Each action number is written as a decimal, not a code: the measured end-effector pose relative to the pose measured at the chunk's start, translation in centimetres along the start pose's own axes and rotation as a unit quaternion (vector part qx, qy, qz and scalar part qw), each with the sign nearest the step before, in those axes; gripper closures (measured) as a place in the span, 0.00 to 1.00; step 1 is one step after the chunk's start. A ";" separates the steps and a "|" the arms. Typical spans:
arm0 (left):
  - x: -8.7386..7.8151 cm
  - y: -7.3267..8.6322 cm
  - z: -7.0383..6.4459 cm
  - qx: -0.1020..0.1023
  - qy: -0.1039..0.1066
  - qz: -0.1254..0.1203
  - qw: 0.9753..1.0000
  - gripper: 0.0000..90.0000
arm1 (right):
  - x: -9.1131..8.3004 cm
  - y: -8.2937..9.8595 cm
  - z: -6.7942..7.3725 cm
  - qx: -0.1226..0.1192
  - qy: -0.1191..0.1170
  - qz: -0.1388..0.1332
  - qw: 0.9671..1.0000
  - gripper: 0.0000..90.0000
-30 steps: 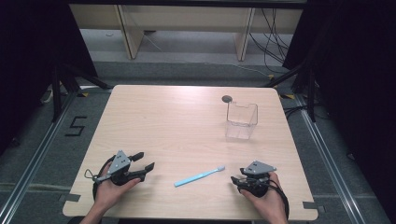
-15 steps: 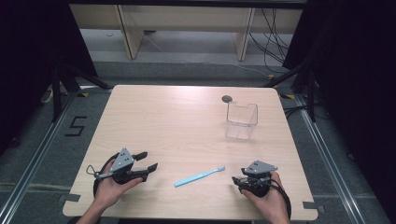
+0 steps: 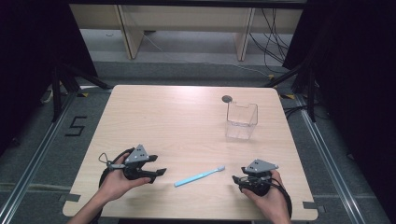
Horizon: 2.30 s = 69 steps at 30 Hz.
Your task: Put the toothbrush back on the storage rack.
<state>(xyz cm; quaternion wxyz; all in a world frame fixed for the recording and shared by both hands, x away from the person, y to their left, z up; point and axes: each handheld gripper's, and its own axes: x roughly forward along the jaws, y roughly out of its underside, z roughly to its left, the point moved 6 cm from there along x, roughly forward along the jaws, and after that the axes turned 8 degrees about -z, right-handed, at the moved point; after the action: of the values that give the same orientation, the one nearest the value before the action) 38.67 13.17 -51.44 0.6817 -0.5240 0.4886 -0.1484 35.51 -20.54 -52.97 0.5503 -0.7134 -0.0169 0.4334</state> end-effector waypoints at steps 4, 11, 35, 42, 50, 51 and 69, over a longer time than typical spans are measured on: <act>0.8 -0.4 -0.6 0.017 0.020 0.051 0.998 0.43 | 0.1 -0.1 -0.2 -0.012 -0.002 -0.002 1.000 0.55; 2.0 -1.4 -1.7 0.036 0.049 0.145 0.988 0.43 | 0.0 -0.1 -0.1 -0.008 -0.006 0.009 1.000 0.55; 6.1 -3.0 -4.3 0.063 0.085 0.290 0.951 0.43 | 0.0 -0.1 -0.1 0.000 -0.012 0.010 1.000 0.54; 7.2 -3.0 -5.2 0.074 0.095 0.305 0.945 0.43 | -0.2 -0.2 -0.1 0.007 -0.013 0.012 1.000 0.54; 8.1 -3.1 -5.6 0.093 0.094 0.310 0.941 0.47 | -0.2 -0.2 -0.1 0.002 -0.013 0.007 1.000 0.54; 8.1 -3.1 -5.6 0.093 0.094 0.310 0.941 0.48 | -0.1 -0.2 -0.1 0.002 -0.013 0.006 1.000 0.54; 10.3 -4.0 -6.1 0.119 0.105 0.324 0.933 0.50 | -0.2 -0.2 -0.2 0.005 -0.012 0.004 1.000 0.54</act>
<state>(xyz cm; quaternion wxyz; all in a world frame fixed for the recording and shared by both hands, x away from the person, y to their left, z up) 39.82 0.74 -53.12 0.6950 -0.2334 0.6794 -0.0302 35.62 -20.72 -52.66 0.5515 -0.7055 -0.0186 0.4446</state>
